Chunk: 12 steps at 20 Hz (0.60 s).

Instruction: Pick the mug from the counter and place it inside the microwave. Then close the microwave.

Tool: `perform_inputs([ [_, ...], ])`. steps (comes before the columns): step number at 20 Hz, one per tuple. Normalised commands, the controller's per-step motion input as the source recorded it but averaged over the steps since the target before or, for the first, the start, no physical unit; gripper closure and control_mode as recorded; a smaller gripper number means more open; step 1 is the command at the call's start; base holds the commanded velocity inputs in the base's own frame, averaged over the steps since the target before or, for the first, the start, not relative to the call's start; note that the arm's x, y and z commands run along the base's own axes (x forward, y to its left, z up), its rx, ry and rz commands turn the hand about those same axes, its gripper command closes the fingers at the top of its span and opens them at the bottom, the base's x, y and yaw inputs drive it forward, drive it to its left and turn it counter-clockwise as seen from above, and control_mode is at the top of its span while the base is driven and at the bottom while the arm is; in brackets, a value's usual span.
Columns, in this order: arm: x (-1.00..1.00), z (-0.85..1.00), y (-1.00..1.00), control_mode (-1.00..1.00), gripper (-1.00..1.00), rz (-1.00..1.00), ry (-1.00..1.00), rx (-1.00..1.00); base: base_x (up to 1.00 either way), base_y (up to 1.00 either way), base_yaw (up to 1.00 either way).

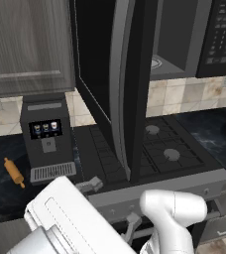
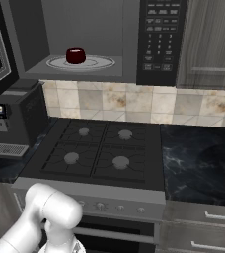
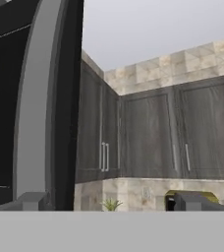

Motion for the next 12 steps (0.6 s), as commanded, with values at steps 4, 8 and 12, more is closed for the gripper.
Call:
perform_inputs([
  [4,0.18,-0.01,0.09,-1.00,-1.00,0.00,0.03,-0.03,0.00,0.00,0.00],
  [8,0.28,0.00,0.06,-1.00,-1.00,0.00,0.04,-0.04,0.00,0.00,0.00],
  [12,0.45,-0.06,0.09,-1.00,-1.00,0.00,0.08,-0.01,0.00,0.00,0.00],
])
